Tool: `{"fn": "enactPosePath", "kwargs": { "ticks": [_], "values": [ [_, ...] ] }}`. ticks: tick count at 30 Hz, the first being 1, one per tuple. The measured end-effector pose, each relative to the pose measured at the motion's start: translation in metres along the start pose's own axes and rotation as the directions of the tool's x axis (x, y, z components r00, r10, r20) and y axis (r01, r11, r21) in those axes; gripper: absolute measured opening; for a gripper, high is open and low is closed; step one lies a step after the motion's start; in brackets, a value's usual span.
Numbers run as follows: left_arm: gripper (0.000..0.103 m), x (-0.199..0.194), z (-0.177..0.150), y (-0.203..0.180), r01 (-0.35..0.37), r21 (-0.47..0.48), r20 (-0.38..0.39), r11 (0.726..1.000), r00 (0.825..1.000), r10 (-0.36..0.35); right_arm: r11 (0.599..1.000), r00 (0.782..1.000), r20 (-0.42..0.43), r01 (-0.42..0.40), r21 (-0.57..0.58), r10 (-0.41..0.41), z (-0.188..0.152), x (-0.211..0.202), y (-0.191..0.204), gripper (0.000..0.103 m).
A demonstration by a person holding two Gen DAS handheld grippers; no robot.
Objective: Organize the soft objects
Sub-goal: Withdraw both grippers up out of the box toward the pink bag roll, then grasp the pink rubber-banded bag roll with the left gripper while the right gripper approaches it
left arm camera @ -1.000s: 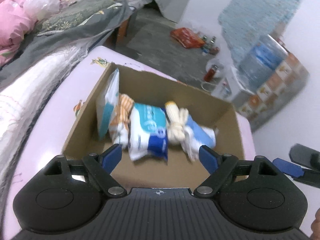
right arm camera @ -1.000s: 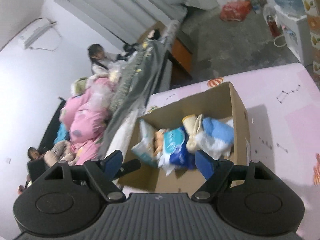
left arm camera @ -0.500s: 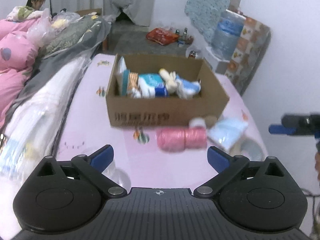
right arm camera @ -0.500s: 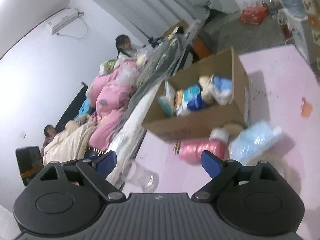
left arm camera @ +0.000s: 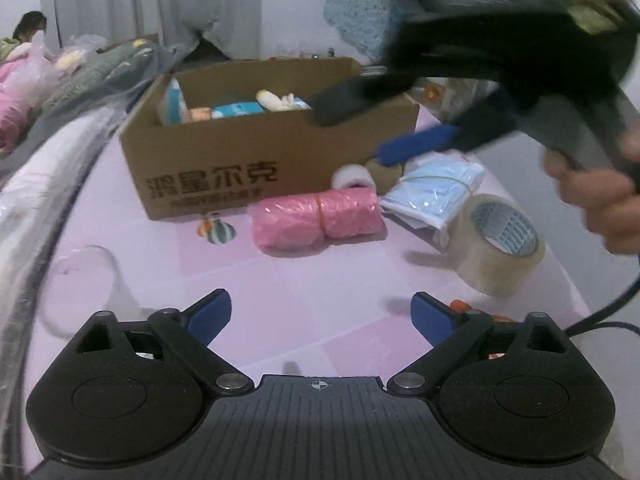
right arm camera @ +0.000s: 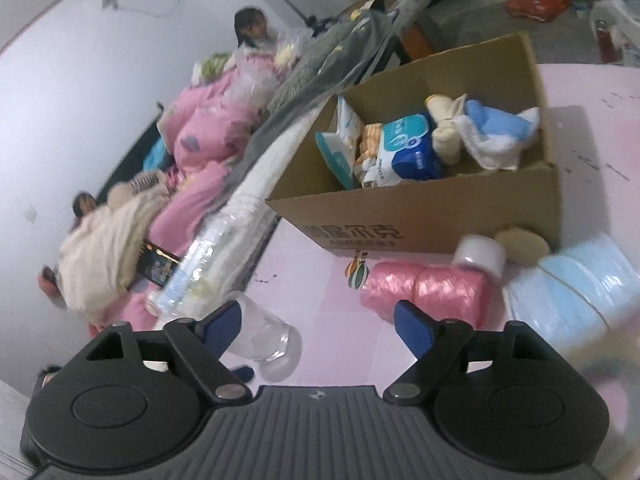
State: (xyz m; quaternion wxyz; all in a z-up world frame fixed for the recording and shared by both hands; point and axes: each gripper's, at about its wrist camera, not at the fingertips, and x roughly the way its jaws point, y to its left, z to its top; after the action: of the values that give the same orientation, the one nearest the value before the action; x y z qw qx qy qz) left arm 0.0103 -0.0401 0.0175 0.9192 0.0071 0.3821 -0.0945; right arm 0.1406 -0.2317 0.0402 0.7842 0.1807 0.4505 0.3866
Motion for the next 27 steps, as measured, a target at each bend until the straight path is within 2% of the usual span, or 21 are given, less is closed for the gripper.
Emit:
{"fn": "enactPosePath", "kwargs": {
  "ticks": [4,6,11,14,25,27],
  "values": [
    [0.087,0.02,-0.005,0.009,0.009,-0.035,-0.007,0.999,1.0,-0.009,0.995,0.997,-0.05,0.062,-0.082,-0.067,0.014,0.04,0.007,0.081],
    [0.085,0.029,-0.007,0.016,0.019,-0.067,-0.014,0.998,1.0,-0.02,0.984,0.99,-0.071,0.11,-0.139,-0.121,0.018,0.06,0.011,0.08],
    [0.072,0.043,-0.009,0.029,0.056,-0.116,-0.036,0.992,0.998,-0.06,0.949,0.963,-0.113,0.213,-0.232,-0.244,0.023,0.1,0.013,0.079],
    [0.069,0.049,-0.01,0.035,0.084,-0.147,-0.041,0.986,0.995,-0.091,0.943,0.95,-0.153,0.231,-0.238,-0.272,0.026,0.114,0.008,0.079],
    [0.058,0.053,-0.01,0.045,0.16,-0.203,-0.018,0.966,0.986,-0.167,0.911,0.925,-0.141,0.304,-0.278,-0.352,0.036,0.124,0.009,0.079],
    [0.056,0.053,-0.01,0.045,0.167,-0.211,-0.011,0.963,0.985,-0.173,0.918,0.918,-0.18,0.305,-0.253,-0.354,0.038,0.129,0.002,0.079]
  ]
}}
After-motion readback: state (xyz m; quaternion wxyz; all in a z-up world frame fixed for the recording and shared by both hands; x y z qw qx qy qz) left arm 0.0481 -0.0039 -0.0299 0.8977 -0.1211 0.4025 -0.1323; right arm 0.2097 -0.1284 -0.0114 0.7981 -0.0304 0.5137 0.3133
